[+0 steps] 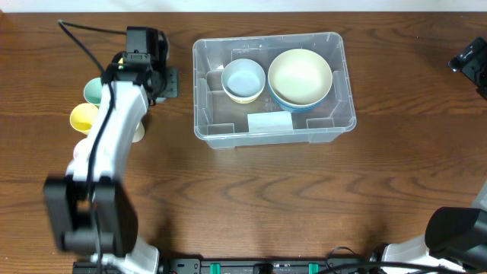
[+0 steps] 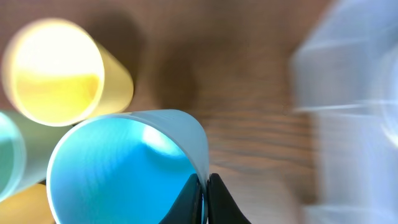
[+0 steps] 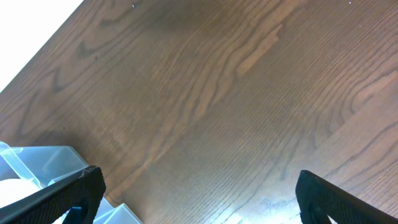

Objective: Pack container
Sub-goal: 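Lift the light blue cup and lower it into the container's front middle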

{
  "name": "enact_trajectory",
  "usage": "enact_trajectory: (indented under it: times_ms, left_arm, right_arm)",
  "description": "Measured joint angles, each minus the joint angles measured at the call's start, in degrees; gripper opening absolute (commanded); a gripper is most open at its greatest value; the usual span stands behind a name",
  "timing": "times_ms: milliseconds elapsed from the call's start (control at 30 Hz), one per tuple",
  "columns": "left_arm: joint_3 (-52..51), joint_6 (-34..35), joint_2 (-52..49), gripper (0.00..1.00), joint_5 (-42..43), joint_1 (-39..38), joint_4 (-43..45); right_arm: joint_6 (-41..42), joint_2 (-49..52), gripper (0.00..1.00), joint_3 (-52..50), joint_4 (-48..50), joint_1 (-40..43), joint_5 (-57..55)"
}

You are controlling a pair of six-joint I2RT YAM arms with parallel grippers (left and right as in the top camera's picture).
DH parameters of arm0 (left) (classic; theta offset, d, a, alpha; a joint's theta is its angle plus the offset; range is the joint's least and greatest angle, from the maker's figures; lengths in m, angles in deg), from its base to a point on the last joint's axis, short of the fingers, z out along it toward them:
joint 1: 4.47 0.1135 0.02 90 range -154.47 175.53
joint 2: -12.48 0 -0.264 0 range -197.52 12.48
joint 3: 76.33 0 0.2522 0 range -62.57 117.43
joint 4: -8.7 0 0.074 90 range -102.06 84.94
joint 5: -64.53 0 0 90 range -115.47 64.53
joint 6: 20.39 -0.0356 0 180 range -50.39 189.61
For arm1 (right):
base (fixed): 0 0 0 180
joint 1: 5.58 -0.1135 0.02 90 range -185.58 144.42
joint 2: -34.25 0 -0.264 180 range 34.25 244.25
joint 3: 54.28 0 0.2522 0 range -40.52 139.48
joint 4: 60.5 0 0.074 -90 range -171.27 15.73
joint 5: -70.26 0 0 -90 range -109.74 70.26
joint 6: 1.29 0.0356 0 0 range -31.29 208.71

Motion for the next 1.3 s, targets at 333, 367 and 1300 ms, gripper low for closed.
enact_trajectory:
  times_ms: [333, 367, 1300]
  left_arm:
    - [0.0, -0.5, 18.8, 0.06, 1.4, -11.0, -6.8]
    - [0.0, -0.9, 19.0, 0.06, 2.4, -12.4, -7.3]
    - [0.0, -10.8, -3.8, 0.06, 9.4, -31.8, -3.4]
  right_arm:
    - [0.0, 0.0, 0.99, 0.0, 0.0, 0.0, 0.0]
    - [0.0, 0.0, 0.99, 0.0, 0.0, 0.0, 0.0]
    - [0.0, 0.0, 0.99, 0.0, 0.0, 0.0, 0.0]
